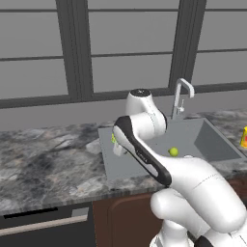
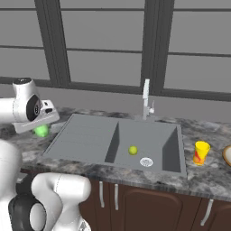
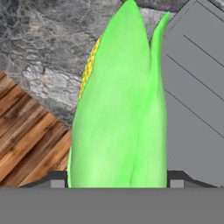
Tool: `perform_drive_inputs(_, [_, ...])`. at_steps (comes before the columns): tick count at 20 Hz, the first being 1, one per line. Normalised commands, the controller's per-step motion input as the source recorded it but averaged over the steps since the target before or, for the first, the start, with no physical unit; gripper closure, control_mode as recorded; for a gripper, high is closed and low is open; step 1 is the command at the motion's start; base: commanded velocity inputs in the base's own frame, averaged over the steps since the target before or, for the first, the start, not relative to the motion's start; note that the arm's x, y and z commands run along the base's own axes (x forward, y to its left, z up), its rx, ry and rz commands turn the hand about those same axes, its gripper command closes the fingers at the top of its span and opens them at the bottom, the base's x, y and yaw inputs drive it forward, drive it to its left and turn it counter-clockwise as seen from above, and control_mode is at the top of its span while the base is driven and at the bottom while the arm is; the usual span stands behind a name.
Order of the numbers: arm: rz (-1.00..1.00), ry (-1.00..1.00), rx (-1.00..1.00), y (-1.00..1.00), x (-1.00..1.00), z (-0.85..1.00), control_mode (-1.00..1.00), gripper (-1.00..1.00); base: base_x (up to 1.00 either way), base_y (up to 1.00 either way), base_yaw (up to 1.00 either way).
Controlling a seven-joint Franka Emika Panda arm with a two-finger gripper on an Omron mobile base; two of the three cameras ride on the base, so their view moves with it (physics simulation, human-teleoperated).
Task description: Remove the pear and corn from the sink. Then move the bowl and cup from the counter to the sink for washing.
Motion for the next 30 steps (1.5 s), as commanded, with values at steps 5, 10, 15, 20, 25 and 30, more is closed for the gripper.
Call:
perform_drive_inputs(5, [0.00,-0.04,0.00,0.65,0.18,-0.07,-1.00,1.00,0.00,0.00,0.00])
perform_drive_inputs(10, [0.00,-0.02,0.00,0.56,0.22,-0.15,-1.00,1.00,0.00,0.00,0.00])
perform_drive_inputs(15, [0.00,0.00,0.00,0.46,0.29,-0.22,-1.00,1.00,0.00,0.00,0.00])
perform_drive_inputs(20, [0.00,0.00,0.00,0.50,0.32,-0.24,-1.00,1.00,0.00,0.00,0.00])
perform_drive_inputs(25, [0.00,0.00,0.01,0.43,0.26,-0.32,-1.00,1.00,0.00,0.00,0.00])
perform_drive_inputs(30, [0.00,0.07,0.00,0.37,0.31,-0.40,-1.00,1.00,0.00,0.00,0.00])
